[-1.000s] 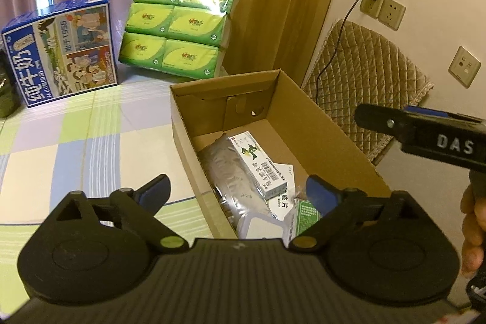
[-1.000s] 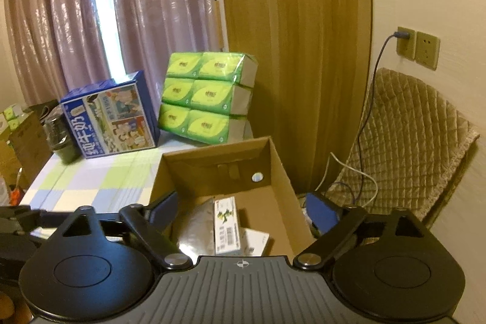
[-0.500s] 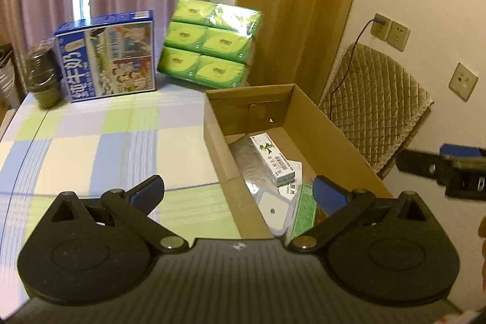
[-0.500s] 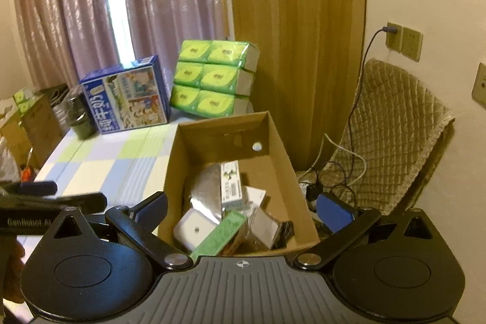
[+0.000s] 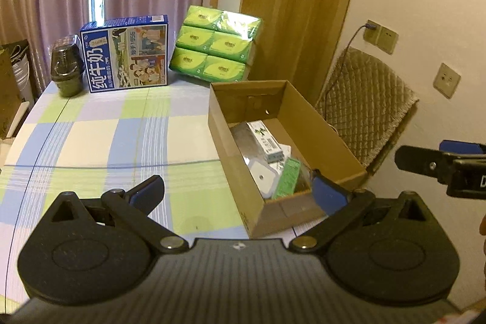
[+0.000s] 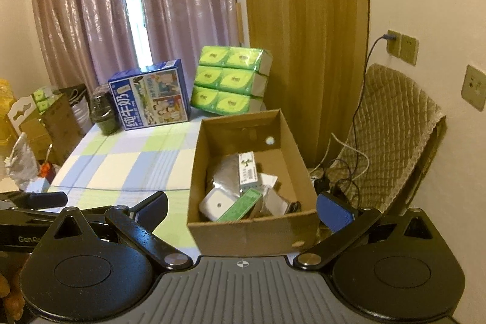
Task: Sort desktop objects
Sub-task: 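Withdraw both tools from the cardboard box back over the table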
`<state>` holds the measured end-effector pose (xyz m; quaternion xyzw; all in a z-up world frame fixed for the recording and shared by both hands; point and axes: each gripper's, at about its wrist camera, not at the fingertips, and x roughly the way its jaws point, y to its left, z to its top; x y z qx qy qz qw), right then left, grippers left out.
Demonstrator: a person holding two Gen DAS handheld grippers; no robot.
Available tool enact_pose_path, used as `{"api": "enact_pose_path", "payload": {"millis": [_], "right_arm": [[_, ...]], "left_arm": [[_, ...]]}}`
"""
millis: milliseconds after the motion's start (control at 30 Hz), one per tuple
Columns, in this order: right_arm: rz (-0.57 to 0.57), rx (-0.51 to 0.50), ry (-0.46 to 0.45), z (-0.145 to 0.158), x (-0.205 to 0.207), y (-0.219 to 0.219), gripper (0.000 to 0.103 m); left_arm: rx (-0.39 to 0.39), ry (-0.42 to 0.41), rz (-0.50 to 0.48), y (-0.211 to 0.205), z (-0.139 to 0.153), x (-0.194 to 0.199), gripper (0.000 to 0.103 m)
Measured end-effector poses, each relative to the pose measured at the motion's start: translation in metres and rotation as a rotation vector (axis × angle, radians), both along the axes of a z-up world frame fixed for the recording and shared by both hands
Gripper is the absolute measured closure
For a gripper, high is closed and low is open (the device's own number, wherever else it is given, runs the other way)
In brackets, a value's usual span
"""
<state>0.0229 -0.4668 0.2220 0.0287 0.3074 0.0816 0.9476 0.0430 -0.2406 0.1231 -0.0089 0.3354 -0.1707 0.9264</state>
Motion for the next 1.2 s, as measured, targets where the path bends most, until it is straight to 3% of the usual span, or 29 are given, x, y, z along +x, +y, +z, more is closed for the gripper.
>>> {"api": "enact_pose_path", "payload": {"millis": [700, 1200], "right_arm": [[-0.013, 0.012, 0.073, -0.028, -0.065, -0.001, 0.002], [-0.025, 0.026, 0.093, -0.035, -0.065, -0.005, 0.002]], "left_arm": [[-0.003, 0.086, -0.001, 0.006, -0.017, -0.052, 0.001], [0.017, 0.105, -0.02, -0.004, -0.031, -0.065, 0.001]]}}
